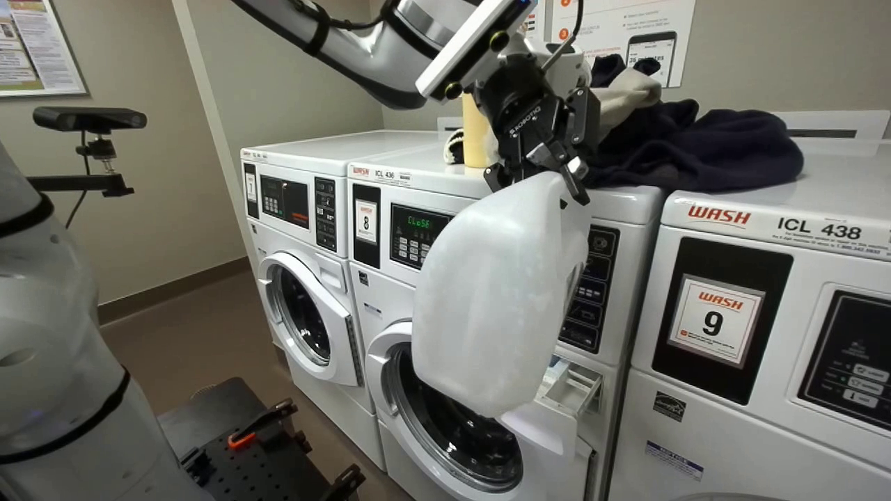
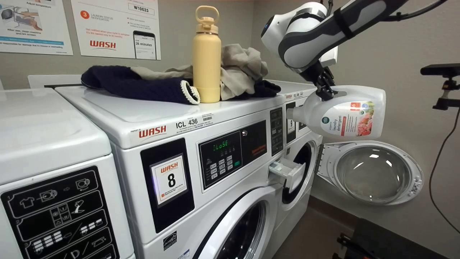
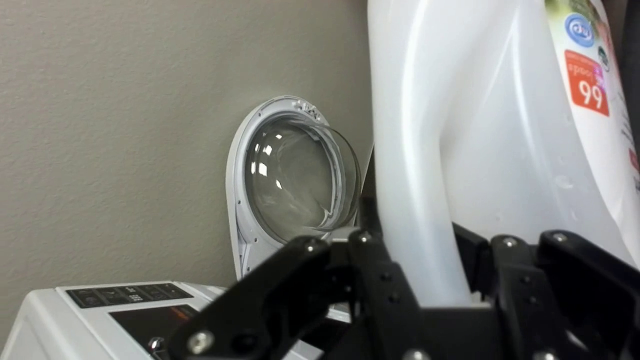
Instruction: Pour some of the detergent in the detergent tray of the second washing machine
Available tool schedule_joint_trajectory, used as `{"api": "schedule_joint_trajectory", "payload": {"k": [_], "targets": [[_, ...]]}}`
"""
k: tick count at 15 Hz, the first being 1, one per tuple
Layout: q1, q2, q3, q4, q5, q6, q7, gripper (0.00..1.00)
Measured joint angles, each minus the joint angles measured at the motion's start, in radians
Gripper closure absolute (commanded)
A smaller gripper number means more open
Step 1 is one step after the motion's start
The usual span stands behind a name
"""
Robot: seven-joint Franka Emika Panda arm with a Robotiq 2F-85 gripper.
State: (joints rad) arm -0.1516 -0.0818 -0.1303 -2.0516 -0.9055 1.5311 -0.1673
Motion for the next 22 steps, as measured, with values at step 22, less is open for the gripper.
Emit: {"api": "schedule_joint_trajectory", "payload": {"k": [22], "targets": [[0.211, -0.329, 0.101, -0.142, 0.49, 0.355, -0.033, 0.91]]}}
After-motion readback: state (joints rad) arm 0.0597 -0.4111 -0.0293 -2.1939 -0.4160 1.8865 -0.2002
